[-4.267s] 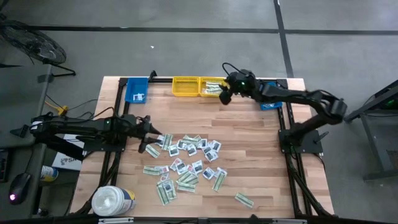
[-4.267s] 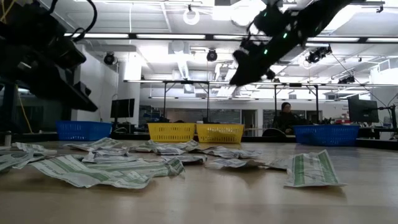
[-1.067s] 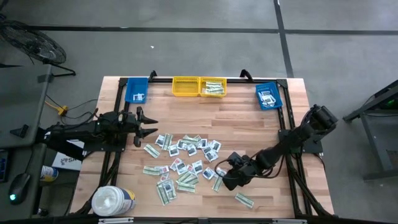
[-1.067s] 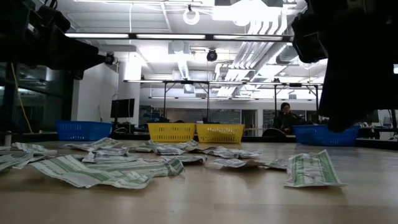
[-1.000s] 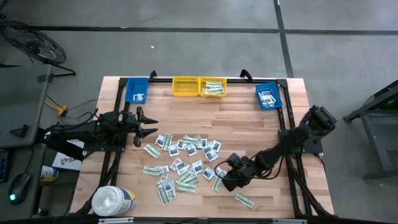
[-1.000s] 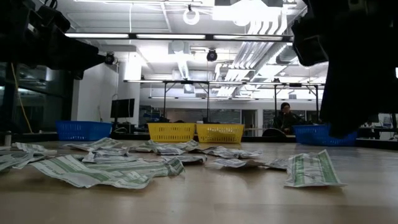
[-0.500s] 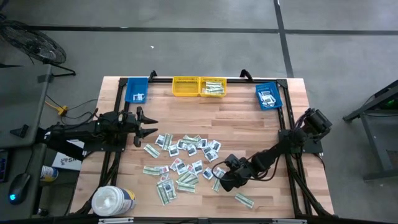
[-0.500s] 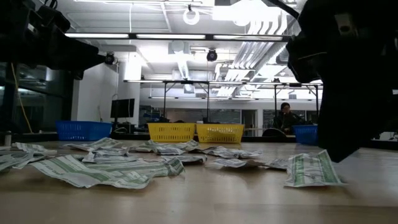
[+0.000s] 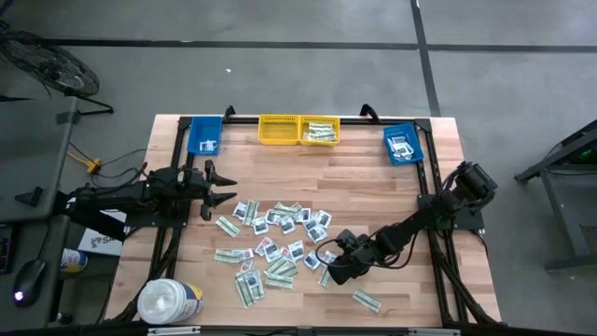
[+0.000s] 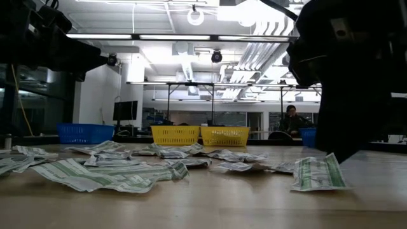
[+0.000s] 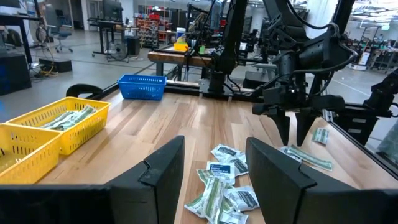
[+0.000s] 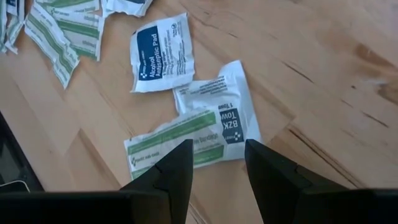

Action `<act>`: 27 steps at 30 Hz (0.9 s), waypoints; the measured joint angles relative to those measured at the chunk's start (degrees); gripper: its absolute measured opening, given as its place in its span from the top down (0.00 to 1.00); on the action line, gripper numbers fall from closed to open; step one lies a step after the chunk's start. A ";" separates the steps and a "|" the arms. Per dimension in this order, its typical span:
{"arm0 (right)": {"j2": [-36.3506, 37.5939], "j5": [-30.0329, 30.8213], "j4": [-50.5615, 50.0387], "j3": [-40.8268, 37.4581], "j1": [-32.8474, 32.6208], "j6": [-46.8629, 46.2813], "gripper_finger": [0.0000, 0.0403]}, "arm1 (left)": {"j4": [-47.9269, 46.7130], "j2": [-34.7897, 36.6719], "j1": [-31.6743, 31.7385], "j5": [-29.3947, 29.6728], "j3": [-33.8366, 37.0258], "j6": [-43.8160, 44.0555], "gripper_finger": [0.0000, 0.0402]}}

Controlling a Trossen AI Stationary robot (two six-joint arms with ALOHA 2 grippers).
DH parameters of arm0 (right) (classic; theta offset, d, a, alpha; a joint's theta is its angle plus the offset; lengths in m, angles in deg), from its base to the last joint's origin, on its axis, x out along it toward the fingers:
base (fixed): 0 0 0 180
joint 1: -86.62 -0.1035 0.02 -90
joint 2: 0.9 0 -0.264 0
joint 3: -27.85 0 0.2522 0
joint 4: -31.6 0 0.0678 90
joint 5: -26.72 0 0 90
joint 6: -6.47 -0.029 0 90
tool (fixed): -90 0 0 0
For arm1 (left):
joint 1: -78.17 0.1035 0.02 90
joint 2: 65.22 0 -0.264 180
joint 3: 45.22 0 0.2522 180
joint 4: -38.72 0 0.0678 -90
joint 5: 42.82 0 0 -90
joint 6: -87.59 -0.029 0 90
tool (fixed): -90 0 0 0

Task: Pick & Place First Aid Supplies
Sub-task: Put the green bandage pack into the right yellow bin

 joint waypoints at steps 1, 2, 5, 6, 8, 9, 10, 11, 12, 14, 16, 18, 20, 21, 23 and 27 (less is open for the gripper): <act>0.00 -0.02 0.00 0.00 0.00 -0.01 0.65 | -0.01 -0.01 0.00 0.00 0.00 0.02 0.57; 0.00 0.00 0.00 0.00 0.00 -0.02 0.65 | 0.00 -0.01 0.00 0.00 0.00 0.00 0.57; -0.51 -0.13 0.42 0.00 0.02 -0.08 0.65 | 0.01 -0.01 0.00 0.00 0.00 0.00 0.57; -0.97 -0.52 0.99 0.00 0.02 -0.06 0.65 | 0.01 -0.01 0.00 0.00 0.00 0.00 0.57; -1.92 -1.24 2.71 0.00 0.02 0.01 0.65 | -0.01 0.01 0.00 0.00 0.00 0.00 0.57; -2.17 -1.94 3.56 0.05 0.02 0.04 0.65 | 0.01 0.01 0.00 0.00 0.00 0.00 0.57; -2.34 -2.10 3.97 0.09 0.02 0.26 0.65 | 0.00 0.00 0.00 0.00 0.00 0.00 0.57; -2.36 -2.16 4.03 0.09 0.02 0.31 0.65 | -0.01 0.00 0.00 0.00 0.00 0.00 0.57; -2.36 -2.23 4.07 0.09 0.02 0.31 0.65 | 0.01 0.00 0.00 0.00 0.00 0.01 0.57; -2.38 -2.23 4.13 0.09 0.02 0.37 0.65 | 0.01 0.01 0.00 0.00 0.00 0.00 0.57; -2.38 -2.34 4.13 0.09 0.04 0.44 0.65 | 0.01 -0.01 0.00 0.00 0.00 0.00 0.57; -2.38 -2.38 4.13 0.09 0.25 0.49 0.65 | 0.00 0.00 0.00 0.00 0.00 0.01 0.57; -2.38 -2.38 4.26 0.07 0.31 0.99 0.65 | 0.00 -0.01 0.00 0.00 0.00 0.01 0.57; -2.38 -2.40 4.46 0.04 0.33 1.33 0.65 | 0.00 0.01 0.00 0.00 0.00 0.00 0.57; -2.40 -2.40 4.71 0.04 0.33 1.54 0.65 | 0.00 0.01 0.00 0.00 0.00 0.02 0.57; -2.40 -2.43 4.76 0.02 0.33 1.56 0.65 | 0.00 -0.01 0.00 0.00 0.00 0.01 0.57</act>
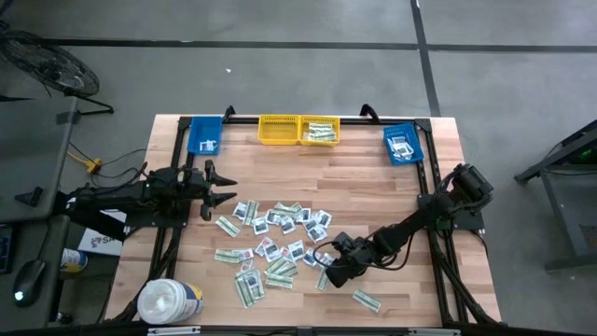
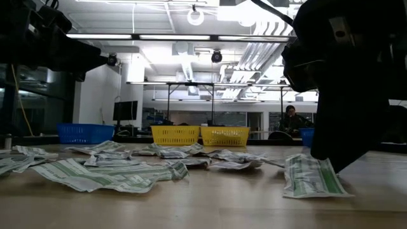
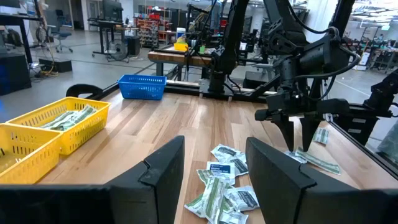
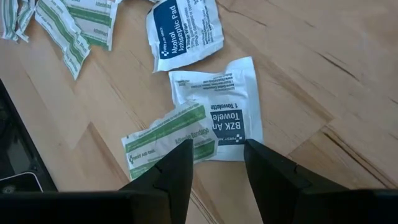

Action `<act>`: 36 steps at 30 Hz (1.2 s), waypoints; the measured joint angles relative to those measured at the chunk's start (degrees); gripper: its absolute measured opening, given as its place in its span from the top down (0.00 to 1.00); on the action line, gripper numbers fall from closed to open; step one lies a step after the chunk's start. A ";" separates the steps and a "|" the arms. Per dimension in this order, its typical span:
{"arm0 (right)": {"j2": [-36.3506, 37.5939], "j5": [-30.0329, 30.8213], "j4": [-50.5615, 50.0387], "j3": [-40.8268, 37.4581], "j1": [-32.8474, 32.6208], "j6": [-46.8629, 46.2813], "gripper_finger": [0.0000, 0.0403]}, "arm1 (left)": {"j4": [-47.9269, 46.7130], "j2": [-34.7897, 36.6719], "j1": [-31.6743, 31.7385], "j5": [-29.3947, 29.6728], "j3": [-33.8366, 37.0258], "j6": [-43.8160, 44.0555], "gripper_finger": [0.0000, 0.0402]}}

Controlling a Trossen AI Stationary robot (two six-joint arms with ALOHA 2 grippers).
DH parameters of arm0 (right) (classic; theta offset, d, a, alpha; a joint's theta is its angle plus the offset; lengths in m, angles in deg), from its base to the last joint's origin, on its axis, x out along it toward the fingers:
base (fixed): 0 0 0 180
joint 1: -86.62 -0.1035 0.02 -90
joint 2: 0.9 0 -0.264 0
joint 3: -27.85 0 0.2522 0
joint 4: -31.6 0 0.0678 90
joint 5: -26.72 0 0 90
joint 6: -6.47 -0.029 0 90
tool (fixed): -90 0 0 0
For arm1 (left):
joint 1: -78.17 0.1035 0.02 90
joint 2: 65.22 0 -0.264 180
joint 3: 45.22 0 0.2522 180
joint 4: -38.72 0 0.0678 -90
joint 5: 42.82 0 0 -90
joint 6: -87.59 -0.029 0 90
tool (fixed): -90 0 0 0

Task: Pick & Place First Aid Supplies
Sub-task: Put the green bandage pack into the right yellow bin

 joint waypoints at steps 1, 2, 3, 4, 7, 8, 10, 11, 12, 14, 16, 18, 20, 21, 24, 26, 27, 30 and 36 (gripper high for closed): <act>0.00 0.00 0.15 -0.02 0.00 0.00 0.65 | 0.00 0.01 0.00 0.00 0.00 0.00 0.57; -0.02 -0.02 0.37 -0.04 0.00 0.05 0.65 | 0.00 0.01 0.00 0.00 0.00 0.01 0.57; -0.04 -0.06 0.65 -0.04 0.00 0.29 0.65 | 0.01 0.02 0.00 0.00 0.00 -0.01 0.57; -0.04 -0.13 0.95 -0.06 0.00 0.39 0.65 | 0.01 0.02 0.00 0.00 0.00 0.01 0.57; -0.07 -0.17 1.67 -0.07 0.00 0.44 0.65 | 0.01 0.02 0.00 0.00 0.00 -0.01 0.57; -0.05 -0.17 1.73 -0.07 0.00 0.44 0.65 | -0.01 0.00 0.00 0.00 0.00 0.01 0.57; -0.07 -0.20 1.87 -0.07 0.00 0.44 0.65 | 0.01 0.01 0.00 0.00 0.00 0.01 0.57; -0.07 -0.21 2.01 -0.07 0.00 0.46 0.65 | -0.01 0.02 0.00 0.00 0.00 -0.01 0.57; -0.07 -0.22 2.12 -0.07 0.00 0.46 0.65 | -0.01 0.01 0.00 0.00 0.00 0.00 0.57; -0.07 -0.20 2.35 -0.07 0.00 0.82 0.65 | -0.01 0.00 0.00 0.00 0.00 -0.01 0.57; -0.07 -0.13 3.11 -0.07 0.01 1.29 0.65 | 0.00 0.02 0.00 0.02 0.00 -0.01 0.57; -0.07 -0.13 3.21 -0.07 0.07 1.43 0.65 | -0.01 0.01 0.00 0.01 0.00 -0.01 0.57; -0.07 -0.15 3.16 -0.07 0.07 1.53 0.65 | -0.01 0.02 0.00 0.01 0.00 -0.01 0.57; -0.07 -0.11 3.17 -0.07 0.07 1.74 0.65 | -0.01 0.01 0.00 0.00 0.00 0.01 0.57; -0.06 0.28 3.31 -0.07 0.13 1.92 0.65 | -0.01 0.02 0.00 0.02 0.00 0.01 0.57; -0.05 0.31 3.46 -0.07 0.34 1.95 0.65 | 0.00 0.02 0.00 0.01 0.00 0.01 0.57; -0.07 0.28 3.43 -0.07 0.43 1.98 0.65 | 0.00 0.02 0.00 0.01 0.00 -0.01 0.57; -0.05 0.31 4.04 -0.07 0.88 2.64 0.65 | -0.01 0.02 0.00 0.01 0.00 0.01 0.57; -0.05 -0.13 4.35 -0.07 1.11 3.02 0.65 | -0.01 0.01 0.00 0.02 0.00 -0.01 0.57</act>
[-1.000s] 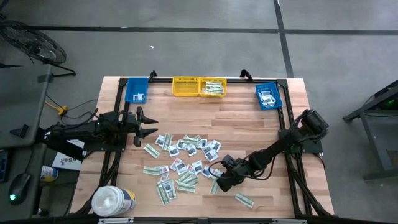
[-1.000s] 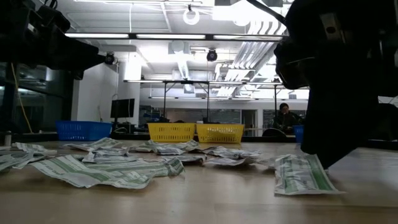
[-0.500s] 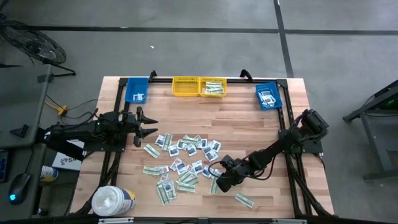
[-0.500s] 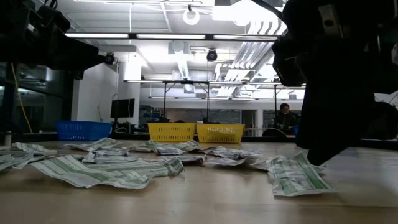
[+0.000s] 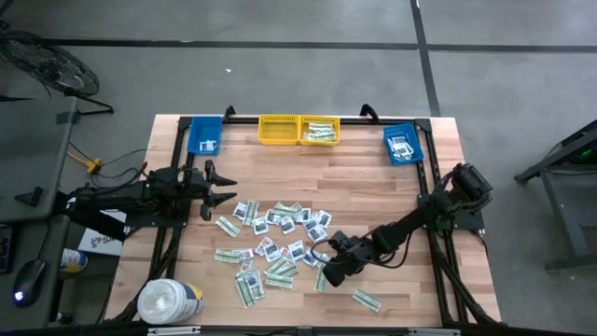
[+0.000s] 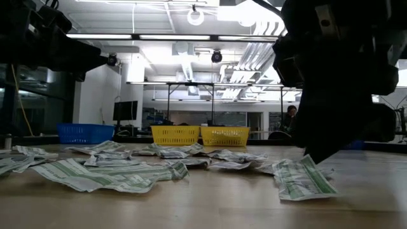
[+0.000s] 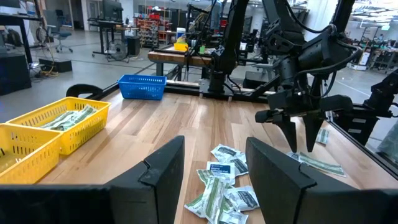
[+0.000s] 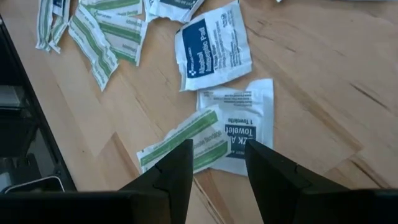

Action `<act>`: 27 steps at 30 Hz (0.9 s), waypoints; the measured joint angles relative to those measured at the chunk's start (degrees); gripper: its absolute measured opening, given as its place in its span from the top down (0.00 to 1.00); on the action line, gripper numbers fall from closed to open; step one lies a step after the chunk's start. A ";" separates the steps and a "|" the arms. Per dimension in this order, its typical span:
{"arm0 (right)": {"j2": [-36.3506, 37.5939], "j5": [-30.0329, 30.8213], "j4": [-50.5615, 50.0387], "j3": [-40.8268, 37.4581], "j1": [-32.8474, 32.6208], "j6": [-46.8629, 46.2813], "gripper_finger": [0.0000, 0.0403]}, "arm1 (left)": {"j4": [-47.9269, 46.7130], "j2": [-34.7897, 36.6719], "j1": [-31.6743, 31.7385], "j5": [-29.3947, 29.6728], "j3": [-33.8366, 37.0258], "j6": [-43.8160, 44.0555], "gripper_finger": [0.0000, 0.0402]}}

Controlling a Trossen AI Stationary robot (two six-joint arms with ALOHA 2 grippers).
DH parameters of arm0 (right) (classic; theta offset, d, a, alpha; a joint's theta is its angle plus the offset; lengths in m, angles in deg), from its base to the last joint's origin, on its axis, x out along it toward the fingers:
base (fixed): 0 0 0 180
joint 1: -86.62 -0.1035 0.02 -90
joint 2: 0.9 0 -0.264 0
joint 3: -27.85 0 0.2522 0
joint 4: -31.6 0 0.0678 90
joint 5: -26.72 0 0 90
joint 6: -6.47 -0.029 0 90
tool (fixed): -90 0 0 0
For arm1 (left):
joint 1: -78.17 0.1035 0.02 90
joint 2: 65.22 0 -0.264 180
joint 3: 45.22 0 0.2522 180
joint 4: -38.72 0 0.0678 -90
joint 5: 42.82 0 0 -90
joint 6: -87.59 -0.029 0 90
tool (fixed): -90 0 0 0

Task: Pick & Place First Aid Supplies
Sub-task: Put the green bandage pack into the right yellow bin

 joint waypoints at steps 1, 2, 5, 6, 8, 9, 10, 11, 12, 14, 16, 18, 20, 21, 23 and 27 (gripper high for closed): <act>-0.01 -0.02 -0.02 0.00 -0.01 -0.07 0.65 | -0.01 0.01 0.00 -0.01 0.00 0.00 0.57; 0.01 -0.02 -0.02 0.00 -0.04 -0.12 0.65 | 0.00 0.00 0.00 0.00 0.00 0.01 0.57; 0.00 -0.02 0.02 0.00 -0.02 -0.14 0.65 | 0.01 -0.01 0.00 0.00 0.00 0.00 0.57; 0.00 -0.01 0.09 0.00 -0.02 -0.14 0.65 | -0.01 0.00 0.00 0.00 0.00 0.02 0.57; -0.22 -0.04 0.48 0.03 -0.02 -0.18 0.65 | 0.00 0.00 0.00 0.00 0.00 0.00 0.57; -0.55 -0.23 0.93 0.04 0.00 -0.18 0.65 | -0.01 0.01 0.00 0.00 0.00 0.00 0.57; -0.94 -0.57 1.38 0.04 0.00 -0.20 0.65 | -0.01 -0.01 0.00 0.00 0.00 0.02 0.57; -1.24 -0.89 1.59 0.04 -0.02 -0.20 0.65 | -0.01 0.01 0.00 0.00 0.00 0.00 0.57; -1.38 -1.12 1.60 0.04 -0.02 -0.20 0.65 | 0.00 0.00 0.00 0.00 0.00 0.01 0.57; -1.43 -1.30 1.78 0.04 -0.02 -0.22 0.65 | 0.00 0.00 0.00 0.00 0.00 0.00 0.57; -1.46 -1.04 1.96 0.04 -0.02 -0.20 0.65 | 0.00 0.01 0.00 0.00 0.00 0.00 0.57; -1.46 -0.81 2.14 0.04 -0.02 -0.20 0.65 | -0.01 -0.01 0.00 0.00 0.00 0.00 0.57; -1.46 -0.83 2.08 0.04 -0.02 -0.14 0.66 | 0.01 0.01 0.00 0.00 0.00 0.02 0.57; -1.46 -0.85 2.10 0.04 -0.02 0.06 0.67 | 0.00 -0.01 0.00 0.00 0.00 0.00 0.57; -1.46 -0.85 2.09 0.04 -0.02 0.69 0.69 | 0.01 0.00 0.00 0.00 0.00 0.00 0.57; -1.48 -1.46 2.05 0.04 -0.02 1.24 0.79 | -0.01 -0.01 0.00 0.00 0.00 0.00 0.57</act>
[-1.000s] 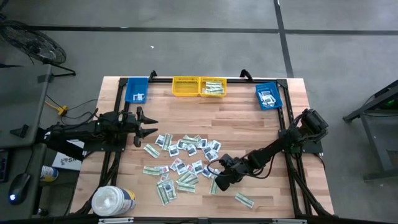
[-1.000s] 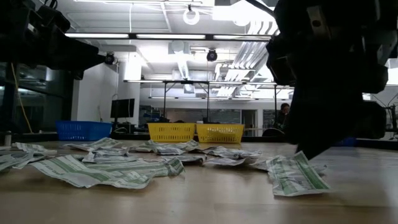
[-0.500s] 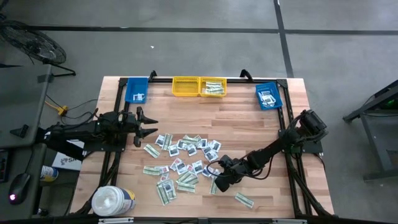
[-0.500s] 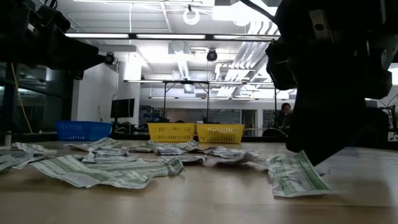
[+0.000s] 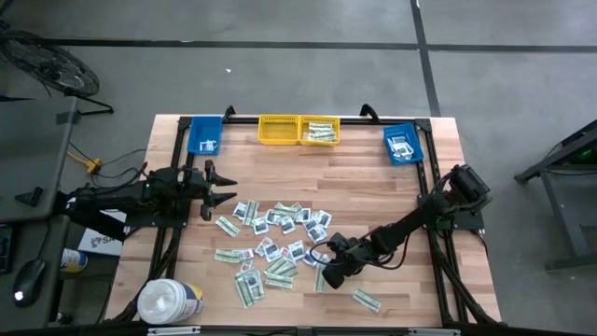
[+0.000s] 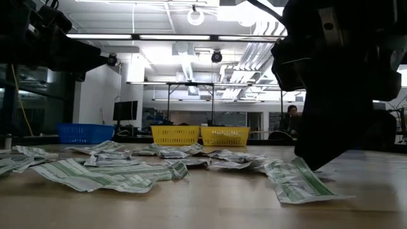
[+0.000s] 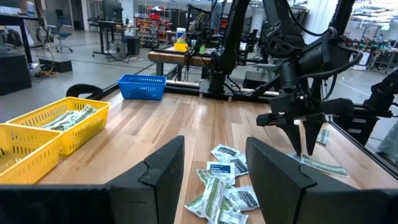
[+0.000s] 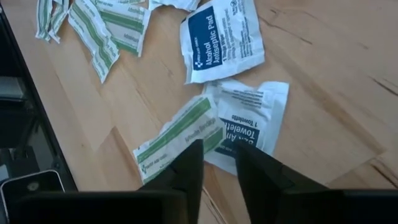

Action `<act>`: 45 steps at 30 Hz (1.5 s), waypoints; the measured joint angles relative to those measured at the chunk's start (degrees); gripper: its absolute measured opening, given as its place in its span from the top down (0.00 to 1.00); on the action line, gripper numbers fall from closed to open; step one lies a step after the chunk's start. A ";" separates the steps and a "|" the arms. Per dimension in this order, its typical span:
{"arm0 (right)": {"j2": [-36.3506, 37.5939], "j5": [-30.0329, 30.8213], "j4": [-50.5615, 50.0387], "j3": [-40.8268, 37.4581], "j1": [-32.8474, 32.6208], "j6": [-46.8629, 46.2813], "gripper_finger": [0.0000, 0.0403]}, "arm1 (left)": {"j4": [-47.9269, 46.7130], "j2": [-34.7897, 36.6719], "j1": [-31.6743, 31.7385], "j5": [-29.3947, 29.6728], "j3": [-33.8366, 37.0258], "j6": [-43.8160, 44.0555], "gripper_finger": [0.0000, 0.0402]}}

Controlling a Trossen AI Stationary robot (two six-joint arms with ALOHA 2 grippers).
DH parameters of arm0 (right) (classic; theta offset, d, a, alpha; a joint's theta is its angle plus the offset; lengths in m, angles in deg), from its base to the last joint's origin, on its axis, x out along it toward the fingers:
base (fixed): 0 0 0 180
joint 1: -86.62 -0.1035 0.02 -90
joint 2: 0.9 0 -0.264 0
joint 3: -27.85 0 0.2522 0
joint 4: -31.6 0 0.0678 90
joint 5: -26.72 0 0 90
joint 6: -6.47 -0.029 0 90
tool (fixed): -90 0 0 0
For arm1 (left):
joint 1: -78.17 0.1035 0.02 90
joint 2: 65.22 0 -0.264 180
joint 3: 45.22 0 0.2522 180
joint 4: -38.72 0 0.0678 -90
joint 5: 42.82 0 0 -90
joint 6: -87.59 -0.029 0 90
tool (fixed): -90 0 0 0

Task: Pick & Place First Aid Supplies
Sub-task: Put the green bandage pack into the right yellow bin

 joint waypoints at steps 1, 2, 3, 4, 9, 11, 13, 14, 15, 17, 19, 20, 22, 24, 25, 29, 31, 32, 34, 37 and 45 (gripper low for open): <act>0.00 -0.21 0.00 0.00 0.00 0.26 0.82 | 0.02 0.00 0.00 0.00 0.00 0.00 0.57; 0.00 -0.59 -0.01 0.00 0.00 0.54 0.84 | 0.02 0.02 0.00 0.00 0.00 0.00 0.57; 0.00 -0.81 0.00 0.00 0.00 0.70 0.87 | 0.01 0.01 0.00 0.00 0.00 0.00 0.57; 0.00 -0.89 0.00 0.00 0.00 0.72 0.89 | 0.00 0.01 0.00 0.00 0.00 0.01 0.57; 0.00 -0.89 0.00 0.00 0.00 1.18 0.99 | 0.02 0.02 0.00 0.00 0.00 0.00 0.57; 0.00 -0.90 0.01 0.00 0.00 1.16 0.99 | 0.01 0.02 0.00 0.00 0.00 0.00 0.57; 0.00 -0.94 0.02 0.00 0.00 1.16 0.99 | 0.00 0.00 0.00 0.00 0.00 0.00 0.57; 0.00 -1.09 0.02 0.00 0.00 1.16 0.99 | 0.00 0.02 0.00 0.00 0.00 0.00 0.57; 0.00 -1.32 0.02 0.00 0.00 1.16 0.99 | 0.00 0.02 0.00 0.00 0.00 0.00 0.57; 0.00 -1.36 0.02 0.00 0.00 1.16 1.00 | 0.02 0.02 0.00 0.00 0.00 0.00 0.57; -0.01 -1.38 0.30 0.00 0.00 1.37 0.99 | 0.01 0.01 0.00 0.00 0.00 0.00 0.57; -0.02 -1.36 0.51 0.00 0.00 1.83 0.98 | 0.01 0.01 0.00 0.00 0.00 0.01 0.57; 0.00 -1.20 0.76 0.00 0.00 2.21 0.96 | 0.01 0.02 0.00 0.00 0.00 0.00 0.57; -0.02 -0.90 0.70 0.00 0.00 2.38 0.93 | 0.02 0.02 0.00 0.00 0.00 0.00 0.57; -0.02 -0.74 0.72 0.00 0.00 2.51 0.91 | 0.00 0.02 0.00 0.00 0.00 0.00 0.57; -0.02 0.54 0.70 0.00 0.00 2.65 0.81 | 0.00 0.01 0.00 0.00 0.00 0.00 0.57; -0.02 0.96 0.70 0.00 0.00 2.65 0.77 | 0.00 0.01 0.00 0.00 0.00 0.00 0.57; -0.02 1.16 0.70 0.00 0.00 2.65 0.75 | 0.01 0.01 0.00 0.00 0.00 0.00 0.57; -0.02 1.35 0.70 0.00 0.00 2.65 0.71 | 0.02 0.02 0.00 0.00 0.00 0.00 0.57; -0.02 1.62 0.98 0.00 0.00 2.65 0.68 | 0.00 0.00 0.00 0.00 0.00 0.02 0.57; -0.02 1.72 1.73 0.04 0.00 2.58 0.68 | 0.02 0.01 0.00 0.00 0.00 0.00 0.57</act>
